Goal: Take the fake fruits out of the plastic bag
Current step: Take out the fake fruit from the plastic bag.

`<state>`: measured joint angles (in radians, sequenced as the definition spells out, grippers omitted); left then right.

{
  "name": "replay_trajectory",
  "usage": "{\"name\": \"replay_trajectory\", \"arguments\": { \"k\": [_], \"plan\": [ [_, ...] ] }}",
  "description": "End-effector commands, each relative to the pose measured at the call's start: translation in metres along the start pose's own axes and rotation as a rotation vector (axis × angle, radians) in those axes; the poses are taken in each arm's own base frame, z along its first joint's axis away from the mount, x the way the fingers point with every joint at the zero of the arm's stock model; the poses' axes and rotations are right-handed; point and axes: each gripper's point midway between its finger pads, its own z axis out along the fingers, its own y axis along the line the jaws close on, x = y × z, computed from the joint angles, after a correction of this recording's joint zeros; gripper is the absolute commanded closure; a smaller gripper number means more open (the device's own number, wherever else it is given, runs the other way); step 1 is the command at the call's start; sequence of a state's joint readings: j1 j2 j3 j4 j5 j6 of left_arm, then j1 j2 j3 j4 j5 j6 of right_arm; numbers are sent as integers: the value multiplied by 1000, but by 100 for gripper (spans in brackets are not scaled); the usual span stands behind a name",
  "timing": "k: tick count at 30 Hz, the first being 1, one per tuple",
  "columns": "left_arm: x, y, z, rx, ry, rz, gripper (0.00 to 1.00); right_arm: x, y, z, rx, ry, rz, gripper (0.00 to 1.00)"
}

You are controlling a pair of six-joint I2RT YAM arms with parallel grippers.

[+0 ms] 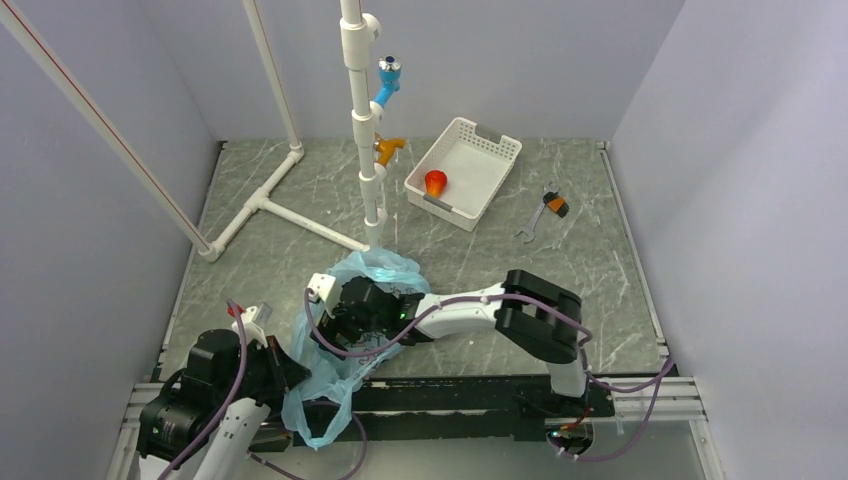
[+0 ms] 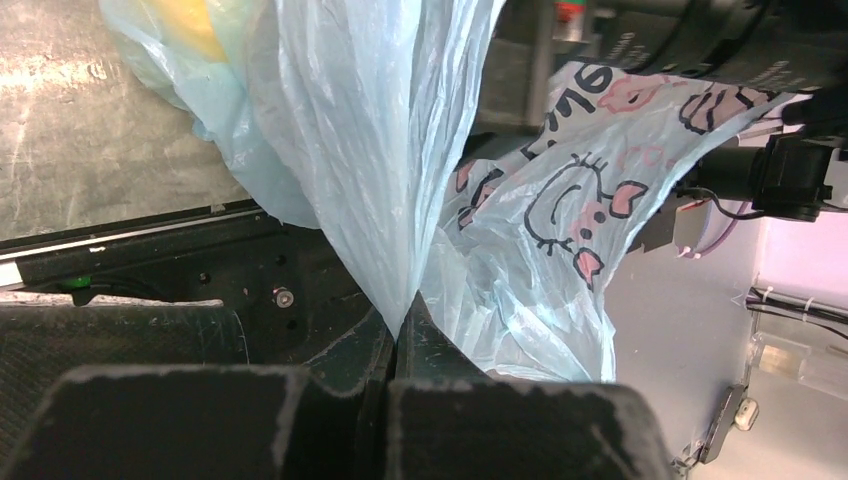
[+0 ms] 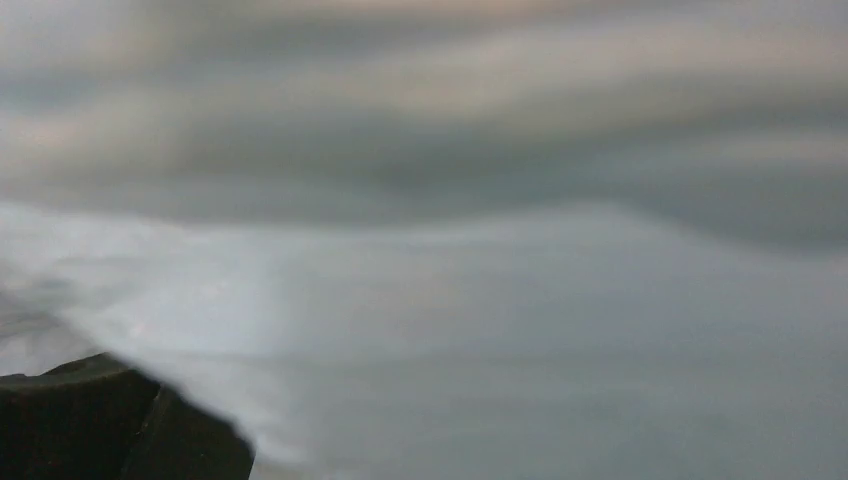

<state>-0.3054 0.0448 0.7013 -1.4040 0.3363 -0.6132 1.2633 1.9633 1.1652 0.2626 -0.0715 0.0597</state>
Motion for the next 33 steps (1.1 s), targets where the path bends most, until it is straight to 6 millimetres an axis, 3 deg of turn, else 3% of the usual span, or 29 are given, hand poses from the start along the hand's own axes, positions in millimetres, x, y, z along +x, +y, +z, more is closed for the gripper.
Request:
{"name": "replay_trajectory", "arguments": {
  "k": [1,5,9,12,16,25,29,33],
  "plan": [
    [-3,-5,1,29,-10,13,100,-47,8,-28,-27,-97,11,4],
    [-2,-5,2,31,-7,14,100,-61,7,-41,-21,-134,12,1],
    [-2,-5,3,37,-10,12,100,-56,-4,-31,14,-115,11,2],
    [-1,-5,3,41,-7,10,100,-54,-8,-21,20,-98,-14,10],
    [0,-5,1,41,-9,11,100,-40,-7,-10,7,-63,-16,20],
    [0,-5,2,33,-2,9,100,-9,-2,14,-32,-10,17,18],
    [-1,-5,2,35,-3,11,100,-17,-5,12,-15,-24,17,31],
    [-1,-5,3,37,-4,11,100,-33,-8,-3,10,-55,20,50]
  ]
}}
